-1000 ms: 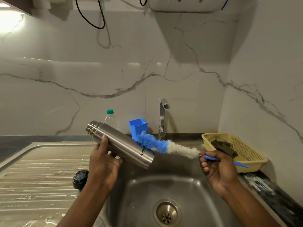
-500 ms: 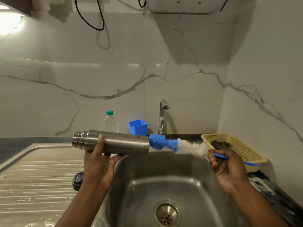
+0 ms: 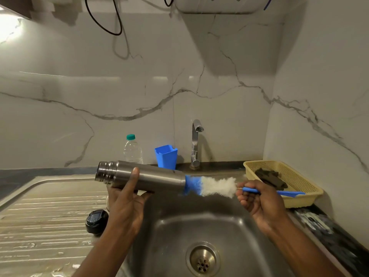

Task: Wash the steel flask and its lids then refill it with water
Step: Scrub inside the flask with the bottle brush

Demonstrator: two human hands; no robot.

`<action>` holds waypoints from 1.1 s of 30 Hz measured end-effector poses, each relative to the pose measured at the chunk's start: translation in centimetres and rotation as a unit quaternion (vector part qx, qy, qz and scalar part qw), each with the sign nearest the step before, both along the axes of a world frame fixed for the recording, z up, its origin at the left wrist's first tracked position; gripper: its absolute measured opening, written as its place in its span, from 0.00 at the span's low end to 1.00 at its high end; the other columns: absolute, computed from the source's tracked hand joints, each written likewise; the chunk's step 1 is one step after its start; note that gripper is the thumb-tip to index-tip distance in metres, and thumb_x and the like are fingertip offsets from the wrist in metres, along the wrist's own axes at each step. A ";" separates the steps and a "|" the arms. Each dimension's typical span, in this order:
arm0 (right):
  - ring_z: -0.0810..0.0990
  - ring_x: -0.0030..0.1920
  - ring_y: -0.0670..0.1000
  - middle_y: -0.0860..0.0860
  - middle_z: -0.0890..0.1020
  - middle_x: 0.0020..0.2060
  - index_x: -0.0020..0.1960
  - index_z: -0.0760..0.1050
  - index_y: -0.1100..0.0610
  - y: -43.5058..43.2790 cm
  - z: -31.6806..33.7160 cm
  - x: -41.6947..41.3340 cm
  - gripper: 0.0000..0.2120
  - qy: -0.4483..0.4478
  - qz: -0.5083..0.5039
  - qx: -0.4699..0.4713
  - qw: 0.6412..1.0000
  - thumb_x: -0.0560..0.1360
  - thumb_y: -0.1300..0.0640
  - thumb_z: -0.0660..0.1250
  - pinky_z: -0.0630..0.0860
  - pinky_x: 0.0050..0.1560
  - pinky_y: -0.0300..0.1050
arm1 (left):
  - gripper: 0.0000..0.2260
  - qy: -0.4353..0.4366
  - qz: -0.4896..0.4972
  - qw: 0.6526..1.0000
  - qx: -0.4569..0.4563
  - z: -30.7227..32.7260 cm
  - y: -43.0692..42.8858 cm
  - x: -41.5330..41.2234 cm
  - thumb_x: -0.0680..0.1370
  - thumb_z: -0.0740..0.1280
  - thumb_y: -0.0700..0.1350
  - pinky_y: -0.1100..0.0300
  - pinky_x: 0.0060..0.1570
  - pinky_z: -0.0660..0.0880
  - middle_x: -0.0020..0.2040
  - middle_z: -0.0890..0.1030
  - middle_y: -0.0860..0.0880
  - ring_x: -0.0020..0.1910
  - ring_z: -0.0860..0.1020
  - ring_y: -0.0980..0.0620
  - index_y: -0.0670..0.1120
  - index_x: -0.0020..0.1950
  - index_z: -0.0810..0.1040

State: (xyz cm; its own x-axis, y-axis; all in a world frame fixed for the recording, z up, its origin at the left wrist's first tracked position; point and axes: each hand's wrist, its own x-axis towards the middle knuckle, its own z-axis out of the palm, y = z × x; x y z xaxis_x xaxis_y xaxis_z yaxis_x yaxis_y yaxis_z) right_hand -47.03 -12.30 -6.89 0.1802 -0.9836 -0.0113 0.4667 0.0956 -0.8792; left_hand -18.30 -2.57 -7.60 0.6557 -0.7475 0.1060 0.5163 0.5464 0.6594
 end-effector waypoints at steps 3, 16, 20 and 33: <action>0.80 0.24 0.49 0.59 0.81 0.29 0.47 0.78 0.70 0.0 0.3 -0.3 0.11 -0.009 -0.004 -0.008 1.000 0.81 0.66 0.59 0.78 0.24 0.37 | 0.29 -0.004 0.002 1.000 -0.001 -0.1 -0.2 -0.1 0.79 0.71 0.41 0.33 0.57 0.80 0.73 0.76 0.40 0.70 0.78 0.42 0.45 0.79 0.66; 0.80 0.25 0.50 0.60 0.81 0.30 0.45 0.78 0.68 0.2 0.6 -0.5 0.12 -0.016 -0.011 -0.022 1.000 0.81 0.66 0.58 0.78 0.25 0.37 | 0.31 0.002 0.018 1.000 -0.010 -0.1 -0.2 -0.1 0.77 0.72 0.41 0.30 0.62 0.78 0.72 0.77 0.41 0.70 0.78 0.42 0.47 0.79 0.66; 0.81 0.26 0.51 0.61 0.82 0.31 0.45 0.79 0.69 0.6 0.0 0.3 0.12 0.008 0.012 -0.014 1.000 0.81 0.66 0.59 0.79 0.26 0.39 | 0.27 0.002 0.008 1.000 0.003 -0.5 -0.4 -0.3 0.80 0.70 0.39 0.35 0.56 0.81 0.71 0.78 0.42 0.70 0.78 0.43 0.47 0.78 0.67; 0.80 0.26 0.51 0.61 0.81 0.30 0.44 0.78 0.68 0.2 0.7 -0.6 0.12 -0.011 -0.022 -0.023 0.999 0.81 0.66 0.58 0.78 0.26 0.38 | 0.31 0.012 0.027 0.999 -0.014 -0.2 -0.4 0.3 0.77 0.72 0.42 0.32 0.55 0.81 0.71 0.78 0.41 0.69 0.79 0.42 0.45 0.79 0.66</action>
State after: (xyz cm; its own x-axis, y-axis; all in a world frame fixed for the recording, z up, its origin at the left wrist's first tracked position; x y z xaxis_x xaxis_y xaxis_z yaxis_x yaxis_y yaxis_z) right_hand -47.60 -12.07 -6.21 0.1360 -0.9900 0.0381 0.4881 0.0335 -0.8722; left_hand -17.98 -2.96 -7.76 0.6972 -0.7084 0.1102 0.5017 0.5920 0.6307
